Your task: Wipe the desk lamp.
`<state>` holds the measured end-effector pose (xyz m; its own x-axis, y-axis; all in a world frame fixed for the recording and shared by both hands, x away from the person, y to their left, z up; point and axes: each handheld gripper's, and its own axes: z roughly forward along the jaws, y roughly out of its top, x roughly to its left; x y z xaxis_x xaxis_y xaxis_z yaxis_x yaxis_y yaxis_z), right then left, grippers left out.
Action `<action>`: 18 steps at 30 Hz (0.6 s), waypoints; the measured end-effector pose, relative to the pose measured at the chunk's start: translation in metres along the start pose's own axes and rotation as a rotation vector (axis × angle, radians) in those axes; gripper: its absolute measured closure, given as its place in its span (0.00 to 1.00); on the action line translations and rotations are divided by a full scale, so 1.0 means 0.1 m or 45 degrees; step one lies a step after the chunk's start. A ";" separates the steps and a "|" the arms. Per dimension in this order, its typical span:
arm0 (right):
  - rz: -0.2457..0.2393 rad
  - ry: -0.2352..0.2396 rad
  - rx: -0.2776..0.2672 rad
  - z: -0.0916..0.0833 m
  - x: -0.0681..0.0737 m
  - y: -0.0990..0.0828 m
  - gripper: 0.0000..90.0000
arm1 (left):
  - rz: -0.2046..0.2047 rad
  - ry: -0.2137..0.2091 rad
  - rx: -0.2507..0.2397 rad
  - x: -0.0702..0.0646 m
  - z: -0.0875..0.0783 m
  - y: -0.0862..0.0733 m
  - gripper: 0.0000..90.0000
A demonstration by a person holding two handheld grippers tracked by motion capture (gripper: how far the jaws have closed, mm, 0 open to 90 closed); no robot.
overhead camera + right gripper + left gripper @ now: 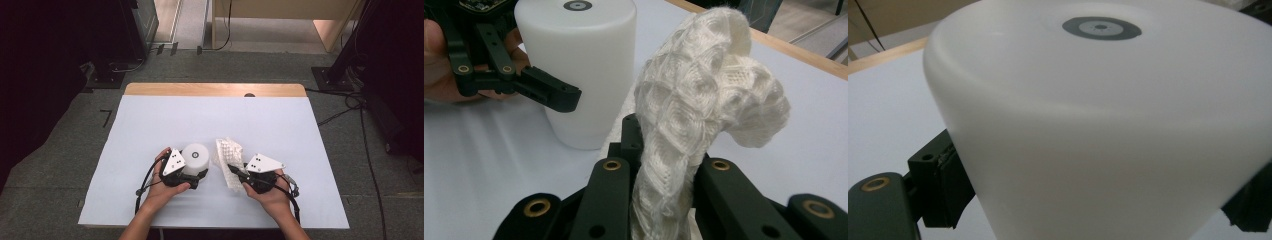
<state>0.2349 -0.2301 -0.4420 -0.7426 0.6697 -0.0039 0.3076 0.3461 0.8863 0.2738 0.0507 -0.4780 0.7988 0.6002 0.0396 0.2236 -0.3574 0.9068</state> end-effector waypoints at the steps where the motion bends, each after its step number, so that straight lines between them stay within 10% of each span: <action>1: -0.001 -0.001 0.000 0.00 0.00 0.00 0.89 | 0.012 0.023 0.004 -0.01 -0.01 -0.01 0.08; 8: 0.015 -0.011 -0.007 -0.04 -0.05 -0.01 0.89 | -0.045 0.166 -0.011 -0.17 -0.05 -0.06 0.03; 14: 0.022 -0.013 -0.014 -0.05 -0.06 0.01 0.89 | -0.137 0.429 0.040 -0.37 0.07 -0.04 0.03; 18: 0.014 -0.009 -0.010 -0.05 -0.04 0.01 0.89 | -0.177 0.365 0.035 -0.33 0.05 -0.02 0.09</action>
<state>0.2351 -0.2353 -0.4392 -0.7351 0.6779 0.0026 0.3109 0.3338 0.8899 0.2493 0.0280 -0.4837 0.5703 0.8207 0.0363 0.3378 -0.2746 0.9002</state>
